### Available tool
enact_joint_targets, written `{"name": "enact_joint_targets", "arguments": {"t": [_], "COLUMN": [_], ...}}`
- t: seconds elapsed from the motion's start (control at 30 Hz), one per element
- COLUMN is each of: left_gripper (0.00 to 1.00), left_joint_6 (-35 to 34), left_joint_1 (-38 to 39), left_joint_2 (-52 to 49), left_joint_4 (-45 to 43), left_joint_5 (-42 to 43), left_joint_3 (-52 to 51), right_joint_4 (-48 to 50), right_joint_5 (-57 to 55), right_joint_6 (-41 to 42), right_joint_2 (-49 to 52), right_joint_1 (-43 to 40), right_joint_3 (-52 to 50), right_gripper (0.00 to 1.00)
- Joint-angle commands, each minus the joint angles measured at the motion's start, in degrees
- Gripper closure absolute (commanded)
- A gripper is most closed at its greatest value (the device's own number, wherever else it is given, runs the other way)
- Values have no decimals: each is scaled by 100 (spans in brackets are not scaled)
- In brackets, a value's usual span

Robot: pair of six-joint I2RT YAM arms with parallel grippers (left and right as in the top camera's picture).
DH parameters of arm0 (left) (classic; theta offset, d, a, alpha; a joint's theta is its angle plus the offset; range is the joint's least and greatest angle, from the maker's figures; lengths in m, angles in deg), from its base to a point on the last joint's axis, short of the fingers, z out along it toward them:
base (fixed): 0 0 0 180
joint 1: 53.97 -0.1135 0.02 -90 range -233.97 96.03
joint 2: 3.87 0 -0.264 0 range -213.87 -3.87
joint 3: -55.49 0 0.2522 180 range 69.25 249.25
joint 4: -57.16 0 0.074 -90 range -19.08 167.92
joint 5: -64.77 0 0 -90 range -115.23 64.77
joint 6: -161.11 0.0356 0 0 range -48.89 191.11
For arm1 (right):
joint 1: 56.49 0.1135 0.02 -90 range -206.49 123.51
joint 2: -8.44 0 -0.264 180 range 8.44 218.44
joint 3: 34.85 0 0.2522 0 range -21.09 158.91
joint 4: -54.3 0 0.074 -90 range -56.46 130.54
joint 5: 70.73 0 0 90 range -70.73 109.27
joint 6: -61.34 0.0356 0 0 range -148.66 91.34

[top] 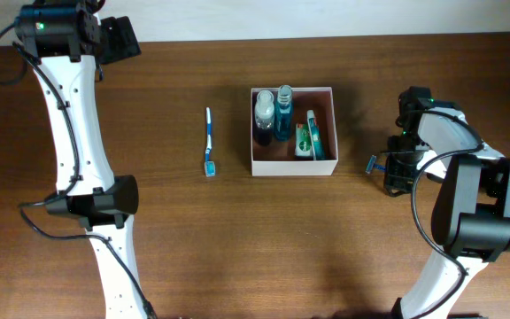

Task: Pack container
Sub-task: 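Close the right gripper on the blue razor handle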

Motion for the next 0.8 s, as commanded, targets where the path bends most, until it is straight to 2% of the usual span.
{"name": "enact_joint_targets", "arguments": {"t": [0.0,0.2,0.47,0.63,0.77], "left_gripper": [1,1,1,1,1], "left_joint_6": [-59,-59,-59,-59,-59], "left_joint_1": [-24,-24,-24,-24,-24], "left_joint_2": [181,181,181,181,181], "left_joint_4": [7,7,7,7,7], "left_joint_5": [17,20,20,20,17], "left_joint_3": [-9,-9,-9,-9,-9], "right_joint_4": [0,0,225,372,435], "right_joint_5": [-208,-260,-260,-260,-260], "right_joint_6": [59,59,57,59,59], "right_joint_2": [144,144,144,144,144], "right_joint_1": [52,52,52,52,52], "right_joint_3": [-87,-87,-87,-87,-87], "right_gripper": [16,23,44,43,36]}}
